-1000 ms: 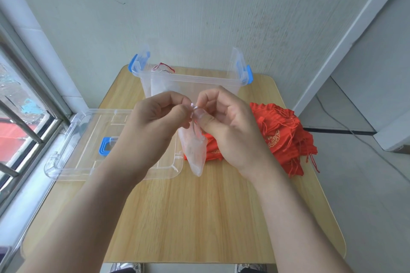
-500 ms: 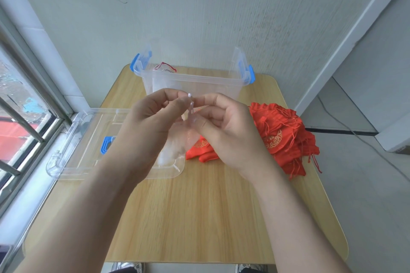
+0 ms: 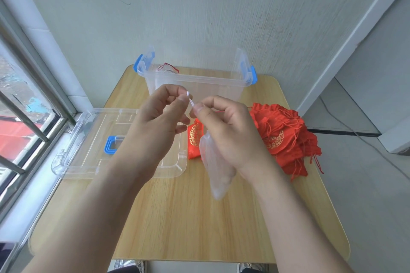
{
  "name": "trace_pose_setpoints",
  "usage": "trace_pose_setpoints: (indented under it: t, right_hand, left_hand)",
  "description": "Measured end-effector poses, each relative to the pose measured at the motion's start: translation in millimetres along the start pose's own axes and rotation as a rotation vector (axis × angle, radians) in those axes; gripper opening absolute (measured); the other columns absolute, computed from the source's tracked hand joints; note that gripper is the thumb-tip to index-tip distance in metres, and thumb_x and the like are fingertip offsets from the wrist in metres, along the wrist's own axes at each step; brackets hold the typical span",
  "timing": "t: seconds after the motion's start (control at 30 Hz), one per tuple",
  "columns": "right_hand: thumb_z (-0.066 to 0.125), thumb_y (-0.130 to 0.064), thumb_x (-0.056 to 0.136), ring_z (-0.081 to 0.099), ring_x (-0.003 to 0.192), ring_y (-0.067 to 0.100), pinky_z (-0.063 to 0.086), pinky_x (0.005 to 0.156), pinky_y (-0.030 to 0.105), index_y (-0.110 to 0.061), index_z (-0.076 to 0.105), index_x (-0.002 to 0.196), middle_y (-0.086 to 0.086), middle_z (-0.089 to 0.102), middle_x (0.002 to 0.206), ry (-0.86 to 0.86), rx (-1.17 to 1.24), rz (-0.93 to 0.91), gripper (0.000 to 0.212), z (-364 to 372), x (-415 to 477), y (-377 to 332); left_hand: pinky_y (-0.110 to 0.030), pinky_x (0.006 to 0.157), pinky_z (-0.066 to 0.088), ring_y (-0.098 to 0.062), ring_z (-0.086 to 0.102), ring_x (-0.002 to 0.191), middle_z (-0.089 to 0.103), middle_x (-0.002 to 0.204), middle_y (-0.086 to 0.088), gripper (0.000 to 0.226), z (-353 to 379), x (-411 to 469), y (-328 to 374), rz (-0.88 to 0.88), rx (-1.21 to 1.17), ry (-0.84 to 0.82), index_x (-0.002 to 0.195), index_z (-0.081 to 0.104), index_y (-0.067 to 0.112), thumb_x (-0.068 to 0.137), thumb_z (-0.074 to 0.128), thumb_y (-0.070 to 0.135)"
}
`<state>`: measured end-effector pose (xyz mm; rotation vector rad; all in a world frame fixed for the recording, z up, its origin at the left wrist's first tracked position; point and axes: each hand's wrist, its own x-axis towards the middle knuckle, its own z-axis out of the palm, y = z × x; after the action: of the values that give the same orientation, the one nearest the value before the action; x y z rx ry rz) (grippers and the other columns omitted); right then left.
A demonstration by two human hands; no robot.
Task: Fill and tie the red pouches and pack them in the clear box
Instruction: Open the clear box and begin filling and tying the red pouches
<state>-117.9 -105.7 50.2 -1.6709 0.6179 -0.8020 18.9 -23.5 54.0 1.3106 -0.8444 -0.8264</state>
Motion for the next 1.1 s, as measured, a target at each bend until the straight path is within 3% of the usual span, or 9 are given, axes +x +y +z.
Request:
trace_pose_setpoints:
  t: [0.2, 0.37, 0.47, 0.53, 0.6, 0.67, 0.77, 0.93, 1.1]
  right_hand:
    - [0.06, -0.005, 0.096, 0.053, 0.065, 0.006, 0.043, 0.066, 0.017, -0.013, 0.067, 0.069, -0.014, 0.06, 0.064, 0.037, 0.001, -0.017, 0.03, 1, 4, 0]
    - [0.052, 0.005, 0.101, 0.043, 0.05, -0.003, 0.041, 0.054, 0.007, -0.021, 0.043, 0.053, -0.017, 0.039, 0.051, -0.026, -0.069, -0.06, 0.056, 6, 5, -2]
    - [0.06, -0.008, 0.103, 0.074, 0.075, 0.006, 0.061, 0.076, 0.031, -0.01, 0.073, 0.075, -0.006, 0.076, 0.074, -0.03, -0.145, -0.057, 0.031, 6, 7, 4]
    - [0.063, -0.016, 0.105, 0.079, 0.089, 0.018, 0.062, 0.086, 0.044, -0.011, 0.081, 0.096, -0.001, 0.082, 0.089, -0.055, -0.174, -0.03, 0.021, 5, 9, 8]
    - [0.067, -0.027, 0.105, 0.078, 0.086, 0.033, 0.061, 0.081, 0.051, -0.017, 0.082, 0.103, 0.005, 0.081, 0.088, -0.125, -0.183, 0.005, 0.018, 5, 10, 8]
    - [0.072, -0.03, 0.102, 0.075, 0.086, 0.04, 0.059, 0.078, 0.052, -0.019, 0.082, 0.102, 0.012, 0.08, 0.087, -0.193, -0.208, 0.038, 0.014, 4, 11, 4]
    - [0.076, -0.024, 0.1, 0.076, 0.09, 0.029, 0.06, 0.079, 0.04, -0.021, 0.082, 0.097, 0.005, 0.08, 0.09, -0.219, -0.262, 0.028, 0.008, 2, 16, 0]
    - [0.074, -0.02, 0.1, 0.068, 0.07, -0.001, 0.049, 0.067, 0.015, -0.012, 0.079, 0.095, -0.008, 0.077, 0.077, 0.225, -0.168, -0.102, 0.011, 3, 40, 0]
    - [0.074, -0.002, 0.097, 0.077, 0.083, 0.008, 0.058, 0.075, 0.023, -0.006, 0.077, 0.104, 0.003, 0.08, 0.089, 0.488, 0.036, -0.167, 0.009, 15, 84, -7]
  left_hand:
    - [-0.043, 0.092, 0.052, -0.019, 0.064, 0.089, 0.064, 0.096, -0.005, 0.018, 7, -1, -1, -0.013, -0.053, 0.011, 0.096, 0.059, 0.019, 0.111, 0.051, 0.026]
    - [-0.046, 0.093, 0.055, -0.021, 0.065, 0.091, 0.064, 0.092, -0.003, 0.017, 12, -1, -4, -0.033, -0.102, 0.037, 0.097, 0.059, 0.016, 0.111, 0.051, 0.023]
    - [-0.049, 0.098, 0.056, -0.026, 0.064, 0.092, 0.062, 0.097, -0.007, 0.014, 7, 3, -6, -0.022, -0.1, 0.061, 0.101, 0.059, 0.016, 0.109, 0.053, 0.027]
    - [-0.046, 0.095, 0.055, -0.022, 0.061, 0.087, 0.06, 0.095, -0.002, 0.014, 5, 5, -6, -0.009, -0.073, 0.088, 0.101, 0.058, 0.018, 0.109, 0.053, 0.028]
    - [-0.039, 0.087, 0.052, -0.019, 0.055, 0.084, 0.055, 0.092, 0.001, 0.015, 4, 6, -6, 0.002, -0.071, 0.125, 0.098, 0.058, 0.021, 0.11, 0.052, 0.028]
    - [-0.044, 0.088, 0.051, -0.02, 0.054, 0.087, 0.054, 0.093, -0.001, 0.016, 2, 9, -6, 0.016, -0.078, 0.143, 0.097, 0.06, 0.023, 0.11, 0.053, 0.031]
    - [-0.051, 0.096, 0.055, -0.02, 0.064, 0.094, 0.06, 0.094, -0.003, 0.017, -5, 14, -7, 0.045, -0.047, 0.161, 0.1, 0.062, 0.025, 0.11, 0.053, 0.035]
    - [-0.035, 0.092, 0.056, -0.011, 0.074, 0.101, 0.074, 0.111, 0.005, 0.033, -19, 28, -15, -0.041, 0.044, 0.371, 0.115, 0.07, 0.028, 0.113, 0.04, 0.041]
    - [-0.032, 0.082, 0.053, -0.017, 0.071, 0.102, 0.072, 0.115, 0.0, 0.037, -31, 40, -23, -0.261, 0.079, 0.393, 0.121, 0.07, 0.021, 0.114, 0.037, 0.036]
